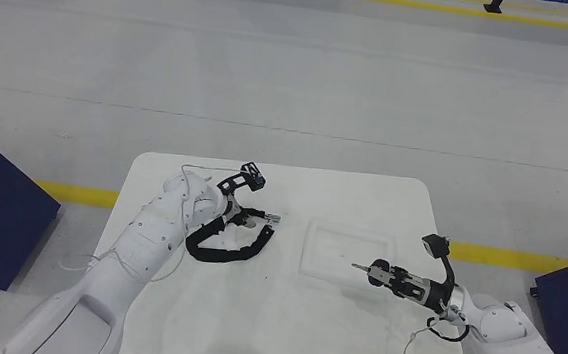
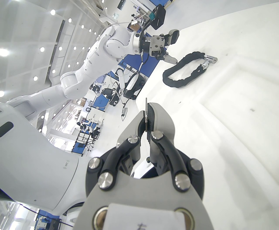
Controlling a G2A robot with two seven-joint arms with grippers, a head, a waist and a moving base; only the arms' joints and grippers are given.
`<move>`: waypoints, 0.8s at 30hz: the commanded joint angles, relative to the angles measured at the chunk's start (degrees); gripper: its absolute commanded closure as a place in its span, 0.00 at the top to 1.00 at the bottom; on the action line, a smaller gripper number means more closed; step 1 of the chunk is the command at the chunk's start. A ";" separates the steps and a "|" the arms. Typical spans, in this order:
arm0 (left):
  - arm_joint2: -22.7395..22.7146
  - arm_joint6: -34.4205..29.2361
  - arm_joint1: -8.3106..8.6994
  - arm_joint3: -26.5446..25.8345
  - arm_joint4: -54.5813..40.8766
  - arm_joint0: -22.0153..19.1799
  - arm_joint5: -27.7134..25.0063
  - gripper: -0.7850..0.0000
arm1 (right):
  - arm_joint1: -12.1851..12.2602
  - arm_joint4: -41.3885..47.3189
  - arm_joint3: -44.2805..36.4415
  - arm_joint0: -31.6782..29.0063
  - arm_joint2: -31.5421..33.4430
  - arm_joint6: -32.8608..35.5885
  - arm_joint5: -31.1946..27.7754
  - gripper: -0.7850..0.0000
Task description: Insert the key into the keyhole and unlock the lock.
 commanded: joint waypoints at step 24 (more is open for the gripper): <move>3.90 -1.22 -5.32 13.48 -2.77 -3.90 -2.78 1.00 | 0.00 0.00 0.00 0.00 0.00 0.00 0.00 0.00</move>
